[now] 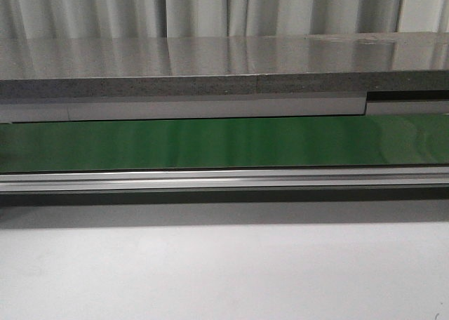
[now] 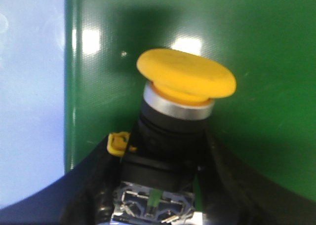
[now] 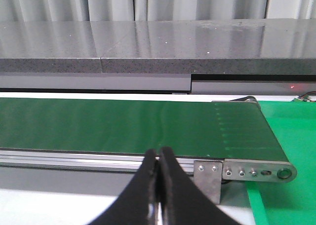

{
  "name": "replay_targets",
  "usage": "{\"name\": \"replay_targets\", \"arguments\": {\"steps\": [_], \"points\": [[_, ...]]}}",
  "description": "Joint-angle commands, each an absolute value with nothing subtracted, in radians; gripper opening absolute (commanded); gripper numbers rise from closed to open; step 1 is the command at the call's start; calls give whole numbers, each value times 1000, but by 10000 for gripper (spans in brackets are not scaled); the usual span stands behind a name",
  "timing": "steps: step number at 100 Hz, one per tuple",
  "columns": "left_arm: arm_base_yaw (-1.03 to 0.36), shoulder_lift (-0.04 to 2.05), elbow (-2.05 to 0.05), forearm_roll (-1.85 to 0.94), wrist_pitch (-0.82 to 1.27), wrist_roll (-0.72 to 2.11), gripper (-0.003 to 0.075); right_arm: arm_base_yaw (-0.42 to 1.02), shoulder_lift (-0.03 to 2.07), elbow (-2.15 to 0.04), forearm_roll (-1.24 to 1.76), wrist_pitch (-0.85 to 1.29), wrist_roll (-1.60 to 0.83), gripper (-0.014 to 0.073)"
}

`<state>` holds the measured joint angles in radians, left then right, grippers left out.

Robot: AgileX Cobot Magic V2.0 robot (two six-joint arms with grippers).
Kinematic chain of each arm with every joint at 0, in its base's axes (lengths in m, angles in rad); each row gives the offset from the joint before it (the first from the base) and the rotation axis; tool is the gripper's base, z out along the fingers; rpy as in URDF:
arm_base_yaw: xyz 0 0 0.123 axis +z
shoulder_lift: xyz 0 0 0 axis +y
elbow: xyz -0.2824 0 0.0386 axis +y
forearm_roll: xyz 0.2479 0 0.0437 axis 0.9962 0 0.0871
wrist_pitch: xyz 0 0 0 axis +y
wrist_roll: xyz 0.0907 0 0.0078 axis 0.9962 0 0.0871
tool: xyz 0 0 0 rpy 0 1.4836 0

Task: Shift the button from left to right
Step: 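Place the push button on the conveyor belt and release it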

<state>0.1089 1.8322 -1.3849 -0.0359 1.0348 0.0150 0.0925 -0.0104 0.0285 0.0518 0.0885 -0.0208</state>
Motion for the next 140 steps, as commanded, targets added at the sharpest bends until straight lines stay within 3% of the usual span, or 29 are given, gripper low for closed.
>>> {"name": "replay_targets", "arguments": {"steps": [1, 16, 27, 59, 80, 115, 140], "points": [[103, 1784, -1408, -59, 1028, 14, 257, 92, -26, 12, 48, 11, -21, -67], [103, 1764, -1408, -61, 1024, 14, 503, 92, -26, 12, 48, 11, -21, -67], [103, 1741, -1408, -61, 1024, 19, 588, 92, -26, 12, 48, 11, -21, -67], [103, 1596, -1408, -65, 1015, 20, 589, 92, -26, 12, 48, 11, -21, -67], [80, 1410, -1319, -66, 900, 32, 589, 92, -26, 12, 48, 11, -21, -67], [-37, 953, -947, -66, 546, 45, 589, 92, -26, 12, 48, 11, -21, -67], [-39, 622, -641, -73, 356, 45, 589, 92, -26, 12, 48, 11, -21, -67]]}}
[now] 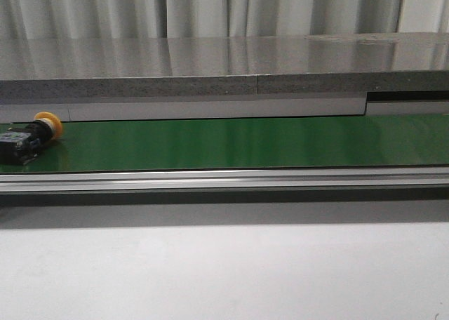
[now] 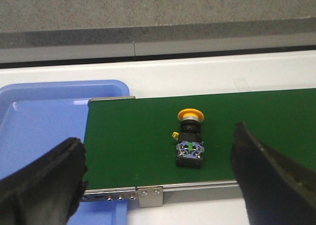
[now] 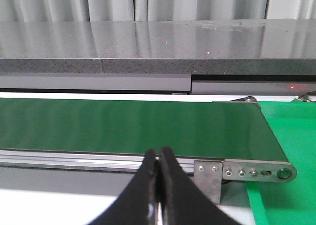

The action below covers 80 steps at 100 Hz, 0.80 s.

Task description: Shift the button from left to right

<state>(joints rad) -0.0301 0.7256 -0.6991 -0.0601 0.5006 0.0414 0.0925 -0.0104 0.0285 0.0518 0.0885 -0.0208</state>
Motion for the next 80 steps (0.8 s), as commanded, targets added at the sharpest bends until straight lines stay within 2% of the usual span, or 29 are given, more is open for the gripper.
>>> {"name": "replay_targets", "arguments": {"steps": [1, 34, 57, 80], "points": [[-39, 604, -624, -73, 345, 45, 589, 92, -26, 12, 48, 11, -21, -67], [-39, 292, -342, -73, 199, 45, 589, 92, -26, 12, 48, 11, -21, -67], [-39, 272, -254, -73, 91, 45, 589, 92, -26, 12, 48, 11, -21, -67], [-39, 272, -252, -73, 89, 45, 562, 92, -26, 12, 48, 11, -21, -67]]}}
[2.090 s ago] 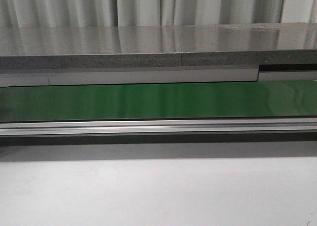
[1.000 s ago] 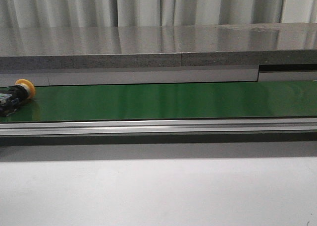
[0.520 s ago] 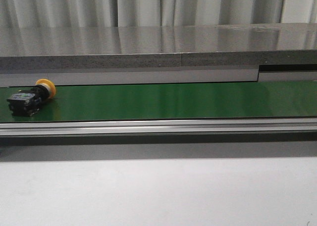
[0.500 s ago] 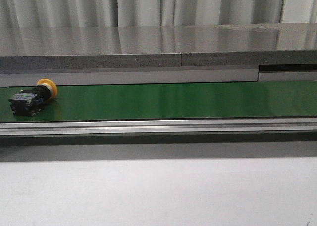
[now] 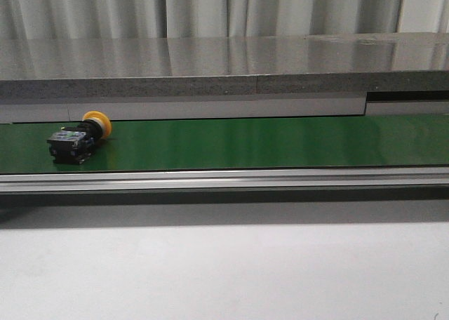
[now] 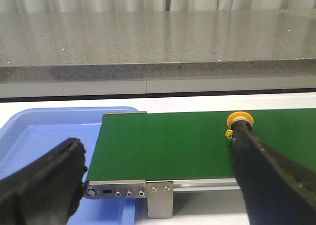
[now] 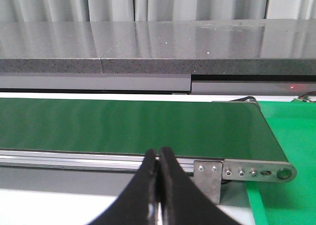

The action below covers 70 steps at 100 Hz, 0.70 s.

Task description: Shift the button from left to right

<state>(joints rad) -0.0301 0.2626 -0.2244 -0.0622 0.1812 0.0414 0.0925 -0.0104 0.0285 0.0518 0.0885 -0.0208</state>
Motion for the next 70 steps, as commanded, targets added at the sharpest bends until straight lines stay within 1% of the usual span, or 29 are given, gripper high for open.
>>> {"name": "replay_targets", "arguments": {"steps": [1, 10, 17, 22, 24, 36, 42, 60, 70], "points": [[-39, 272, -252, -73, 89, 45, 554, 92, -26, 12, 48, 11, -21, -67], [-39, 272, -252, -73, 89, 45, 477, 92, -26, 12, 48, 11, -21, -67], [-39, 272, -252, -73, 89, 45, 384, 92, -26, 12, 48, 11, -21, -67], [-39, 272, -252, -73, 89, 45, 299, 92, -26, 12, 48, 11, -21, -67], [-39, 272, -252, -73, 89, 45, 277, 92, -26, 12, 48, 11, -21, -67], [-39, 272, -252, -73, 89, 45, 69, 92, -26, 12, 48, 11, -21, -67], [-39, 272, -252, -73, 89, 45, -15, 92, -26, 12, 48, 11, -21, -67], [-39, 272, -252, -71, 89, 45, -20, 92, -26, 12, 48, 7, -21, -67], [-39, 272, -252, -71, 89, 45, -20, 92, -26, 12, 48, -39, -21, -67]]}}
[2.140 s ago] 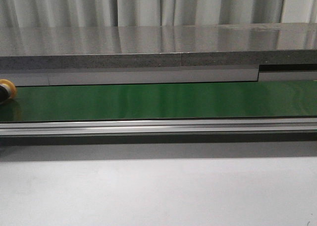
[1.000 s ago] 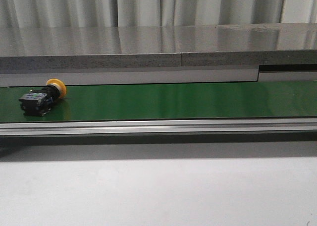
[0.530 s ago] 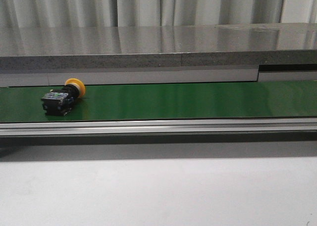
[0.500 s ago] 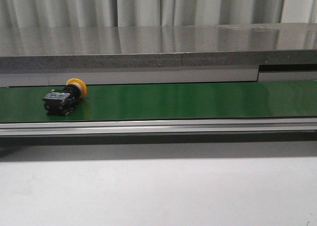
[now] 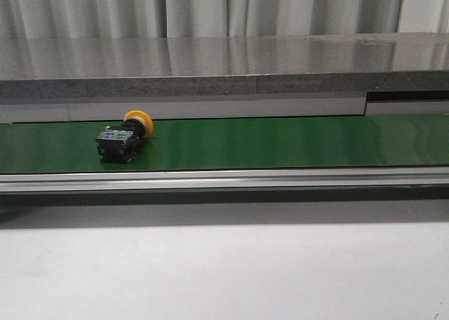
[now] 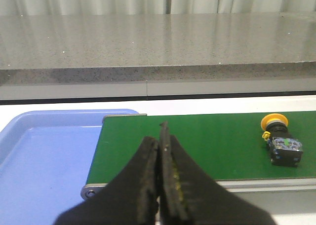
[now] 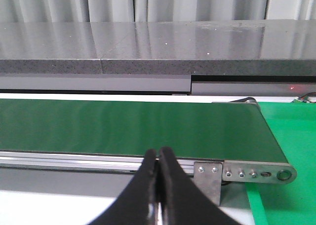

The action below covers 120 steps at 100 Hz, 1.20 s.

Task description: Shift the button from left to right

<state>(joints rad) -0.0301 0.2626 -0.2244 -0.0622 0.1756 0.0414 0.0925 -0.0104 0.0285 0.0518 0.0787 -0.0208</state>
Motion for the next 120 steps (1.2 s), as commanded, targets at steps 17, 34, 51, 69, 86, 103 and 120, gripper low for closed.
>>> {"name": "replay_targets", "arguments": {"steps": [17, 34, 51, 69, 86, 103, 120], "points": [[-39, 272, -252, -71, 89, 45, -20, 92, -25, -31, 50, -58, -21, -67], [-39, 272, -252, -71, 89, 45, -20, 92, -19, -150, 51, 87, -21, -67], [-39, 272, -252, -71, 89, 45, -20, 92, 72, -300, 51, 263, -21, -67], [-39, 272, -252, -71, 89, 45, -20, 92, 286, -490, 51, 483, -21, -67], [-39, 272, -252, -71, 89, 45, -20, 92, 510, -666, 51, 634, -21, -67], [-39, 272, -252, -71, 89, 45, -20, 92, 712, -799, 77, 708, -21, -67], [-39, 272, -252, -71, 89, 45, -20, 92, 867, -869, 84, 731, -21, -67]]}}
